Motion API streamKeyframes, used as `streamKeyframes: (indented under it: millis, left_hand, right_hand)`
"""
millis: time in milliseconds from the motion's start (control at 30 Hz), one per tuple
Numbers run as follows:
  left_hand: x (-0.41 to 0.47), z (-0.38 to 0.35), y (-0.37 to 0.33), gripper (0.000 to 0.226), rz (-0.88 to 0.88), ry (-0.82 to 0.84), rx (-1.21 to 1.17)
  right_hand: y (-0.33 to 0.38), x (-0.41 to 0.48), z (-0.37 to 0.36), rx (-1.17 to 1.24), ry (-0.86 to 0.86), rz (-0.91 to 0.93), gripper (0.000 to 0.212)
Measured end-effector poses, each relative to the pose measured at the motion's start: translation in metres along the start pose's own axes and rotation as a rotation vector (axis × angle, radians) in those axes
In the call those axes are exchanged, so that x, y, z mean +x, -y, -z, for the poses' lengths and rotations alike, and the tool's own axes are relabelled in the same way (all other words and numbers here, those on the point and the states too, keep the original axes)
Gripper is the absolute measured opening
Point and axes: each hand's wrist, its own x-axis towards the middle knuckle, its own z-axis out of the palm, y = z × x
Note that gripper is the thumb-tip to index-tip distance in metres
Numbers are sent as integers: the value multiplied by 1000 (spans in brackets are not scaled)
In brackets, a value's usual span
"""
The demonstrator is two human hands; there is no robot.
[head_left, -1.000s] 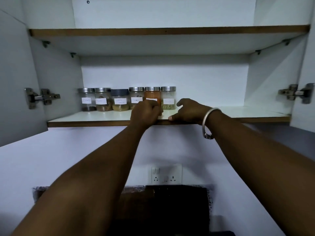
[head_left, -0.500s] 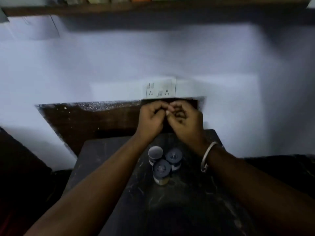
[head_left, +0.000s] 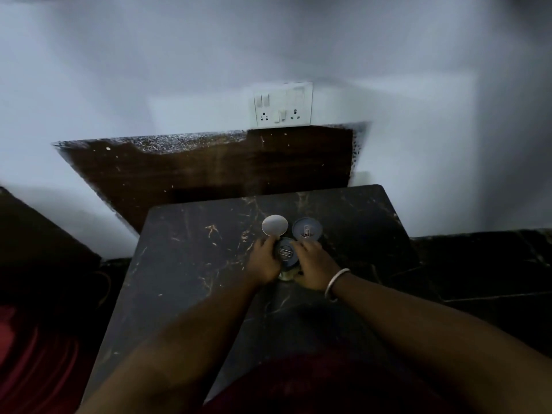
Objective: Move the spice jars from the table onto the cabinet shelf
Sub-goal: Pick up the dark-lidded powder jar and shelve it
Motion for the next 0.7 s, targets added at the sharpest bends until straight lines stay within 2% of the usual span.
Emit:
streamKeyframes:
  millis: [100,200,300,367,400,600,700]
  left_hand:
    - [6,-7,5,66,-6,63,-31]
    - [2,-16,8,71,-9,45,-75]
    - [-10,-24,24,101,-42,93,127]
    - [-15,-33,36,106,-116,123,304]
    - [-19,-38,42,106,-126,131,311]
    - [-19,-31,42,97,-265,146,190]
    - [-33,-8,23,56,-325,95,-105]
  right_hand:
    - [8,13,-16,12,97,-74,97]
    - [9,13,-27,49,52,-114,102]
    - [-2,0,-41,81,63,-149,107]
    - [-13,-9,-53,92,104,-167,107]
    - [-16,-15,-61,85,117,-176,108]
    - [-17,-24,-59,82,67,-179,111]
    - [-13,-25,-38,491,43,-110,100]
